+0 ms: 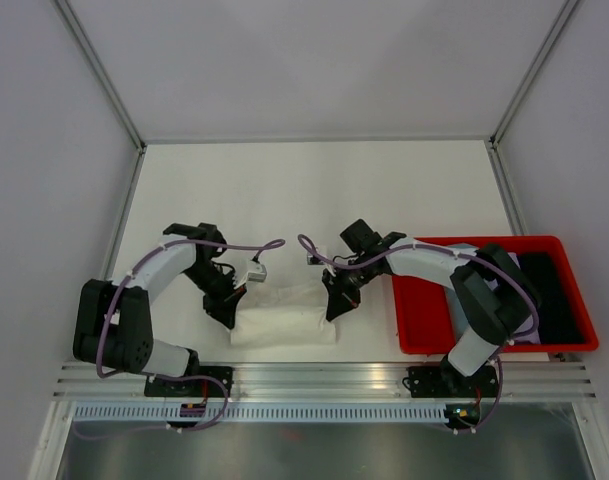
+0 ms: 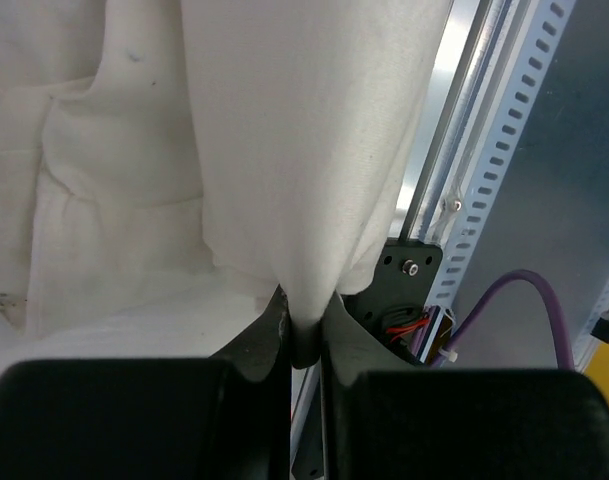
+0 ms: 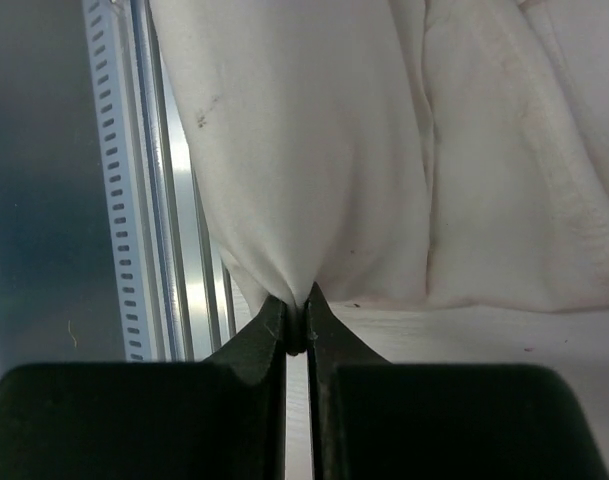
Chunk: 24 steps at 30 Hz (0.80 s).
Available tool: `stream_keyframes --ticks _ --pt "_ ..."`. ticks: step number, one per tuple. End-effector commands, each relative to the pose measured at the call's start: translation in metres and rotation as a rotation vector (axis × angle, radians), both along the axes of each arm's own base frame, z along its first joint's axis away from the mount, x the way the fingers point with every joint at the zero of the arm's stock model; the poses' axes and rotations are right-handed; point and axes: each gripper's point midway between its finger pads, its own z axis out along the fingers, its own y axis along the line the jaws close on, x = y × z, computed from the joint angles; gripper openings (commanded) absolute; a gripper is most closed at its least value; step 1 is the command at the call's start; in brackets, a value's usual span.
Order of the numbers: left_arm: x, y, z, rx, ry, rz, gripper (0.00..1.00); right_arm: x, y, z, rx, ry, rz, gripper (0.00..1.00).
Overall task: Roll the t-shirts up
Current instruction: Roll the tshirt
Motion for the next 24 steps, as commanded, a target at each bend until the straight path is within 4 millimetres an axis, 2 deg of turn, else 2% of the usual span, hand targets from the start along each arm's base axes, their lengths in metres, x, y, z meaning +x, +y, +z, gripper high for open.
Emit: stream_keyframes --ticks 1,4,6,8,10,11,14,15,17,19,20,22,24 --pt "0.004 0.006 -0.011 0.015 -0.009 -0.041 0.13 0.011 0.009 -0.001 -0.002 0.020 -0.012 0.09" --pt "0.001 0.012 -0.022 0.058 0.023 -0.033 0.15 0.021 0.011 -0.004 -0.010 0.007 -0.051 0.11" --pt "0.005 0.015 -0.028 0.073 0.002 -0.021 0.20 0.026 0.014 -0.002 -0.015 0.017 -0.092 0.18" --pt "0.011 0.017 -0.030 0.086 -0.022 0.002 0.28 0.034 0.019 -0.001 -0.013 0.014 -0.131 0.26" --pt "0.018 0.018 -0.031 0.096 -0.045 0.011 0.34 0.038 0.021 -0.002 -0.020 0.035 -0.159 0.31" --pt "0.019 0.019 -0.031 0.105 -0.045 0.022 0.40 0.039 0.021 -0.003 -0.023 0.037 -0.168 0.35" --pt "0.026 0.024 -0.030 0.133 -0.078 0.023 0.52 0.039 0.021 -0.006 -0.042 0.053 -0.186 0.39" --pt "0.027 0.026 -0.028 0.140 -0.089 0.019 0.53 0.040 0.021 -0.006 -0.041 0.053 -0.188 0.40" --pt "0.034 0.027 -0.019 0.137 -0.136 0.010 0.57 0.039 0.023 -0.003 -0.028 0.069 -0.188 0.36" --pt "0.031 0.023 -0.005 0.113 -0.126 0.004 0.60 0.041 0.027 0.001 -0.016 0.078 -0.198 0.24" --pt "0.039 0.020 0.007 0.091 -0.156 -0.001 0.61 0.042 0.028 0.001 -0.018 0.084 -0.200 0.12" --pt "0.034 0.014 0.024 0.053 -0.122 -0.001 0.63 0.042 0.028 0.001 -0.028 0.100 -0.201 0.06" --pt "0.041 0.008 0.040 0.023 -0.149 0.005 0.64 0.041 0.029 0.002 -0.028 0.121 -0.203 0.05"
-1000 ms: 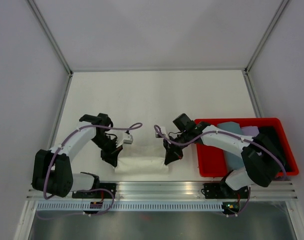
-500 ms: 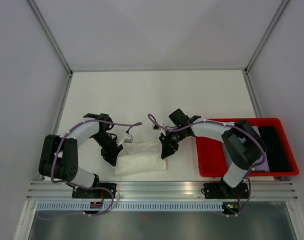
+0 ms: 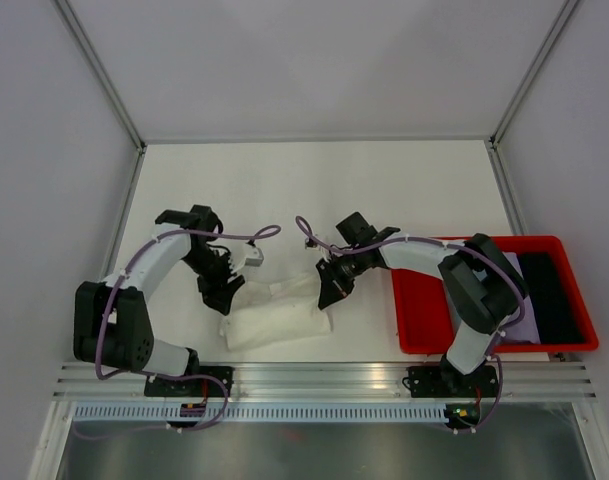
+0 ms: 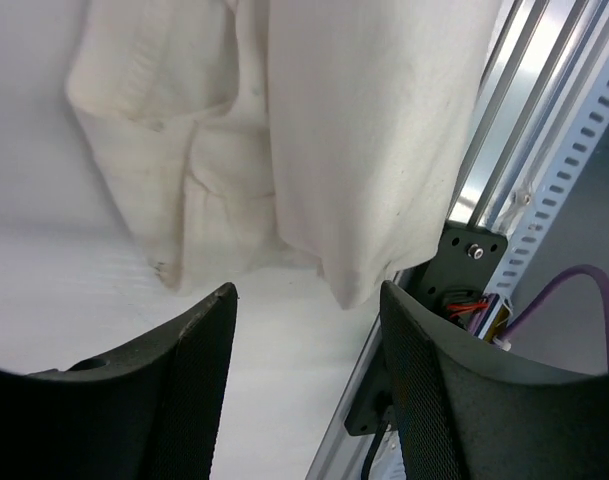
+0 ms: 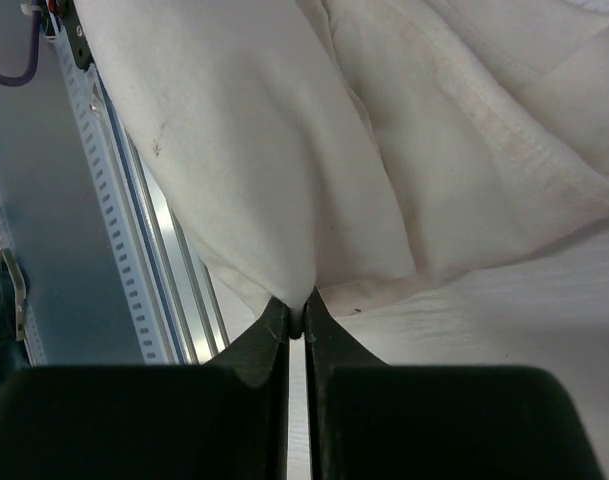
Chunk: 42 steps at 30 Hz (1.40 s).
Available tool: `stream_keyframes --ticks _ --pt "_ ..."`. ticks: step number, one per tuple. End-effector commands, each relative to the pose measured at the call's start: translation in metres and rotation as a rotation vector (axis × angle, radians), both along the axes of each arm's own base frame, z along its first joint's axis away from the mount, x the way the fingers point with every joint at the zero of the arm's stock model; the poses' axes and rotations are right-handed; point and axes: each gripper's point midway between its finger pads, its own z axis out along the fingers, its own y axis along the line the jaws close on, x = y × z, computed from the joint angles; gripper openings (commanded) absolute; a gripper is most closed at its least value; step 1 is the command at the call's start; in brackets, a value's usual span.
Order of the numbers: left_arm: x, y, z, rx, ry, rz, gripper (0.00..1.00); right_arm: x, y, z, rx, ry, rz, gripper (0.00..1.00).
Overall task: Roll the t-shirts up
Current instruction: Roll the tshirt
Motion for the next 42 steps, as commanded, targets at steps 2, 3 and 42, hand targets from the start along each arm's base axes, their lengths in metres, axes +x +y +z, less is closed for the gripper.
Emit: stream_keyframes --ticks 2,3,42 --pt "0.009 -0.018 0.043 -0.108 -0.046 0.025 0.67 0.013 0.012 0.009 0.036 0.019 -0.029 0.03" --pt "0.013 -0.021 0.046 -0.117 -0.055 0.049 0.68 0.014 0.012 0.009 0.032 0.027 -0.041 0.03" --pt "0.033 -0.015 -0.038 0.044 -0.021 0.140 0.23 0.036 0.043 0.027 0.221 -0.077 -0.240 0.29"
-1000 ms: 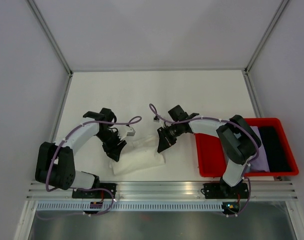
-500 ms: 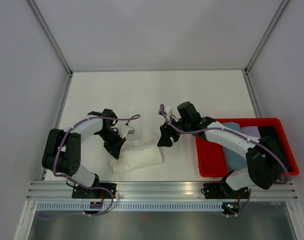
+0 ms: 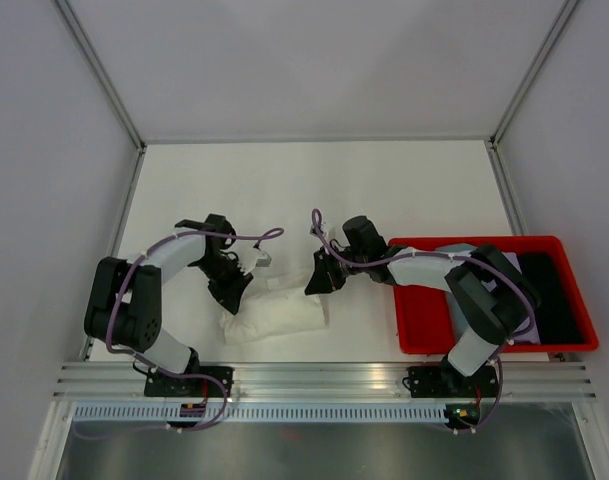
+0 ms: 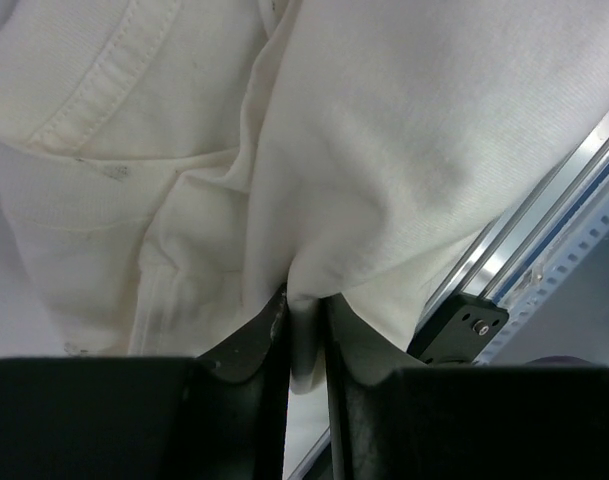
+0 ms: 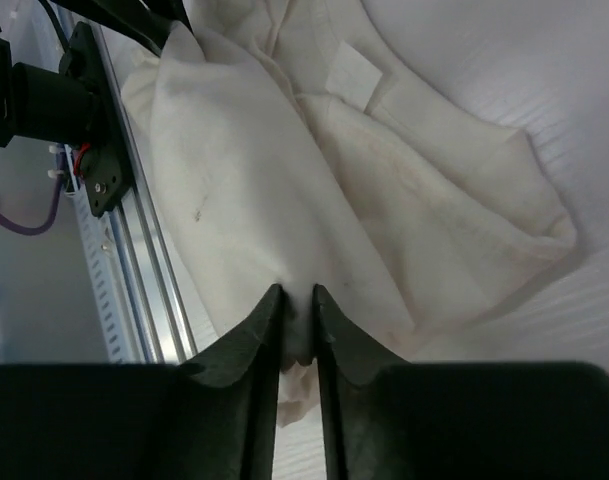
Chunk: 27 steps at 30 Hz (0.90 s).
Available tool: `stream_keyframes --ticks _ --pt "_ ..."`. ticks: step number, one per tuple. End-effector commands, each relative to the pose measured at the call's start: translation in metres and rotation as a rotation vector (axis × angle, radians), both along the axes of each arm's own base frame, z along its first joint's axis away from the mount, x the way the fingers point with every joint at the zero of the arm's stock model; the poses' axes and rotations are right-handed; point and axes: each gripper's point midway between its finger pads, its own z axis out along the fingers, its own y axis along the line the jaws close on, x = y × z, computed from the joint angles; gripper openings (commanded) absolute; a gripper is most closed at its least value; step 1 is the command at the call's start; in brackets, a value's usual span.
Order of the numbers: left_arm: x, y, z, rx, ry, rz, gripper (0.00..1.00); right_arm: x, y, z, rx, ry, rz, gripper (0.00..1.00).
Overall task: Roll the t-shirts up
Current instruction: Roll the tshirt
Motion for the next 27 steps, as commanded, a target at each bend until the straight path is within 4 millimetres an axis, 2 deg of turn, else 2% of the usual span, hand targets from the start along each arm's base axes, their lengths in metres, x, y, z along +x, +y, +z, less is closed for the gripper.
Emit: stream_keyframes --ticks 1,2,3,7,9,12,14,16,18,19,20,21,22,23,24,25,26,27 --pt "0.023 -0.001 0.010 -0.027 -0.100 -0.067 0.23 -0.001 0.009 -0.004 0.020 0.061 0.028 0.20" --pt "0.021 0.001 0.012 -0.025 -0.094 -0.080 0.24 0.000 0.007 -0.007 0.000 0.056 0.034 0.03" --pt "0.019 0.003 0.013 -0.023 -0.091 -0.093 0.25 -0.002 0.003 -0.012 -0.018 0.067 0.034 0.00" --pt "0.033 0.017 0.015 0.026 -0.149 -0.117 0.26 0.004 -0.019 -0.019 -0.028 0.136 -0.025 0.00" --pt "0.048 0.022 0.023 0.029 -0.183 -0.087 0.29 0.008 -0.025 -0.022 -0.033 0.158 -0.053 0.00" --pt "0.070 0.032 0.028 0.046 -0.239 -0.063 0.31 0.013 -0.026 -0.023 -0.018 0.179 -0.070 0.00" --pt "0.087 0.049 0.023 0.120 -0.286 -0.028 0.31 0.015 -0.025 -0.025 -0.020 0.192 -0.083 0.00" --pt "0.100 0.058 0.027 0.143 -0.336 0.004 0.31 0.017 -0.025 -0.026 -0.019 0.201 -0.096 0.00" --pt "0.119 0.059 0.057 0.138 -0.490 0.032 0.35 0.022 -0.023 -0.024 0.002 0.210 -0.122 0.00" --pt "0.131 0.055 0.073 0.113 -0.596 0.017 0.44 0.023 -0.022 -0.022 0.011 0.233 -0.143 0.00" --pt "0.131 0.045 0.107 0.076 -0.737 -0.015 0.49 0.027 -0.021 -0.020 0.021 0.240 -0.159 0.00" --pt "0.128 0.037 0.121 0.052 -0.806 -0.065 0.53 0.028 -0.022 -0.021 0.022 0.253 -0.173 0.00" --pt "0.121 0.030 0.121 0.046 -0.859 -0.144 0.55 0.030 -0.021 -0.020 0.025 0.258 -0.181 0.00" --pt "0.109 0.012 0.127 0.028 -0.911 -0.234 0.58 0.030 -0.021 -0.019 0.029 0.280 -0.196 0.00" --pt "0.096 0.005 0.137 0.027 -0.983 -0.282 0.59 0.032 -0.019 -0.017 0.040 0.280 -0.204 0.00" --pt "0.087 0.005 0.134 0.061 -1.004 -0.312 0.61 0.031 -0.019 -0.018 0.042 0.292 -0.214 0.00" --pt "0.064 -0.008 0.109 0.046 -0.961 -0.392 0.66 0.032 -0.018 -0.018 0.045 0.316 -0.233 0.01" --pt "0.052 -0.009 0.106 0.045 -0.983 -0.407 0.68 0.033 -0.017 -0.020 0.046 0.335 -0.246 0.00"
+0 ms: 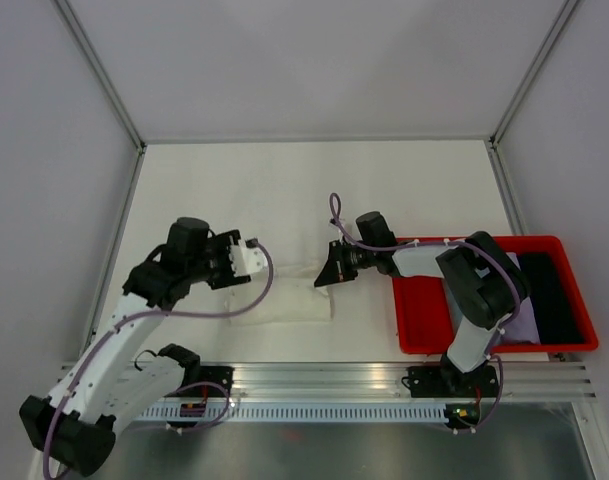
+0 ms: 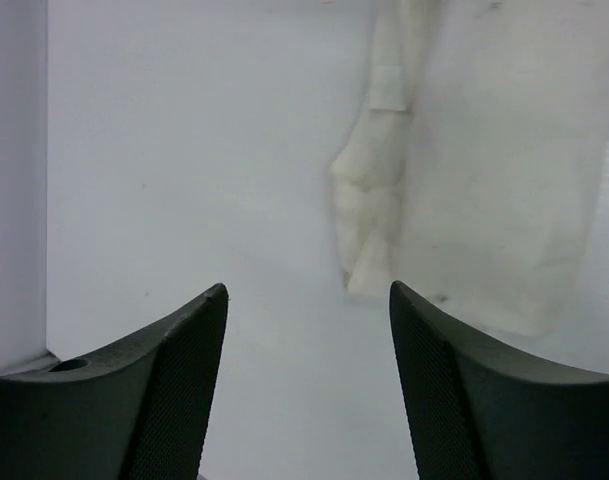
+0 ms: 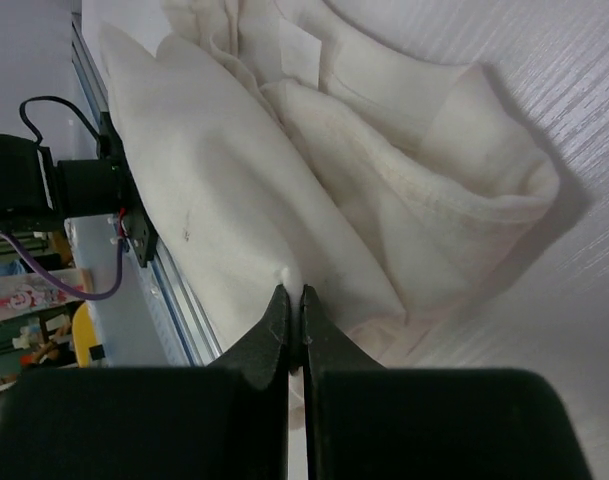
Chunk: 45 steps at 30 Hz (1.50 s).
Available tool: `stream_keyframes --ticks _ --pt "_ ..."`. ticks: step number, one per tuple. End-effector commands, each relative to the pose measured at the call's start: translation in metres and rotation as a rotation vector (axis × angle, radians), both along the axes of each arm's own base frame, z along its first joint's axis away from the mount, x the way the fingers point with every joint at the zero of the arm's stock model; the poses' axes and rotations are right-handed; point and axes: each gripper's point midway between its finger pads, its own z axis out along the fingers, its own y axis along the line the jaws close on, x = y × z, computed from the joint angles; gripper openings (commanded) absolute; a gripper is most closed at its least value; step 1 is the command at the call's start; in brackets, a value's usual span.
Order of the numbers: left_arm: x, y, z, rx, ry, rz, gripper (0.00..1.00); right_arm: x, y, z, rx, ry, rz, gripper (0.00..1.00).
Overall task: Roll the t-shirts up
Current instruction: Roll the tshirt
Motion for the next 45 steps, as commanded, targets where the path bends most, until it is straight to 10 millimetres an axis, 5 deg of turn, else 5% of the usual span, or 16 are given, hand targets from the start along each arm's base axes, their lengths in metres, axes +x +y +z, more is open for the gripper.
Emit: stream_keyframes --ticks 1,4,9,17,21,25,28,29,34,37,41,43,44,45 --pt "-0.044 0.005 -0.062 0.158 0.043 -0.097 0.72 0.009 0.006 0.002 0.037 0.050 -0.064 0.00" --pt "-0.063 0.005 -0.090 0.220 0.064 -0.117 0.79 0.007 0.005 -0.006 0.022 0.067 -0.074 0.00" --pt "-0.077 -0.001 -0.107 0.235 0.118 -0.136 0.92 0.006 0.003 -0.017 -0.004 0.105 -0.081 0.00" --pt "-0.096 -0.003 -0.135 0.245 0.235 -0.139 0.88 0.009 0.002 -0.021 -0.037 0.122 -0.077 0.00" --pt "-0.088 0.005 -0.147 0.282 0.197 -0.085 0.87 0.010 0.004 -0.019 -0.033 0.128 -0.072 0.01" --pt "-0.086 0.016 -0.167 0.340 0.195 -0.060 0.78 0.009 0.002 -0.019 -0.040 0.123 -0.059 0.11" --pt "-0.087 0.015 -0.168 0.319 0.191 -0.063 0.53 0.010 -0.001 -0.011 -0.045 0.071 -0.047 0.28" --pt "-0.089 0.013 -0.168 0.304 0.194 -0.073 0.49 0.013 -0.002 -0.002 -0.034 0.041 -0.049 0.36" --pt "-0.091 0.007 -0.161 0.266 0.181 -0.091 0.28 0.034 -0.010 0.039 -0.042 -0.231 -0.009 0.43" --pt "-0.088 0.006 -0.157 0.260 0.188 -0.086 0.05 0.047 -0.021 0.083 -0.060 -0.490 -0.005 0.51" --pt "-0.087 0.000 -0.143 0.195 0.217 -0.097 0.02 0.042 -0.033 0.113 -0.061 -0.734 0.048 0.54" --pt "-0.089 -0.003 -0.134 0.147 0.252 -0.109 0.04 0.027 -0.039 0.107 -0.094 -0.876 0.160 0.53" --pt "-0.089 -0.003 -0.133 0.144 0.260 -0.131 0.05 0.010 -0.032 0.117 -0.113 -1.094 0.303 0.55" --pt "-0.094 -0.006 -0.128 0.121 0.294 -0.156 0.06 -0.005 -0.037 0.096 -0.177 -1.139 0.376 0.57"
